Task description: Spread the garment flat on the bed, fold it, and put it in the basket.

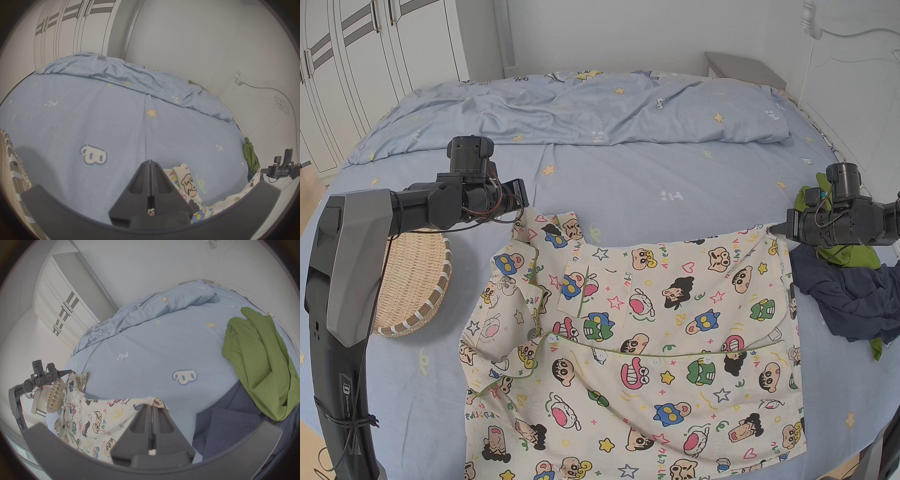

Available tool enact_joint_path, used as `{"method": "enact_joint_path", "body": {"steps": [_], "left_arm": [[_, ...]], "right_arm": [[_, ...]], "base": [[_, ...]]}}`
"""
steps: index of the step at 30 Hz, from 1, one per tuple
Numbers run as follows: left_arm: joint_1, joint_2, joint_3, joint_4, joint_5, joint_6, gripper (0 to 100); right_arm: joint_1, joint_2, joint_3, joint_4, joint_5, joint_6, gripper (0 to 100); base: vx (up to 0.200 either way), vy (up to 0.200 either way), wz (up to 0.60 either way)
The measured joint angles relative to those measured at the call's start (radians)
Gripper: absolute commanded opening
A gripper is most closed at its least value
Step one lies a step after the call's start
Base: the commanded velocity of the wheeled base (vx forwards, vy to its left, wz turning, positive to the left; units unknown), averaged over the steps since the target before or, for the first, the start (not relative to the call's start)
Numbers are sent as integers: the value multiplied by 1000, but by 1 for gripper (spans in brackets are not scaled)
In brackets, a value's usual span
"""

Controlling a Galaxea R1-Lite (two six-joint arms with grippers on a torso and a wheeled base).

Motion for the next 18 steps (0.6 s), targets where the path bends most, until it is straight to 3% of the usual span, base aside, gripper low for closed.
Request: {"method": "enact_joint_path", "body": {"steps": [18], "left_arm": [[47, 34, 0, 7, -4, -1, 0]], "right_arm": [[-24, 79, -55, -47, 0, 46, 0]], "base": [[0, 0, 0]]}}
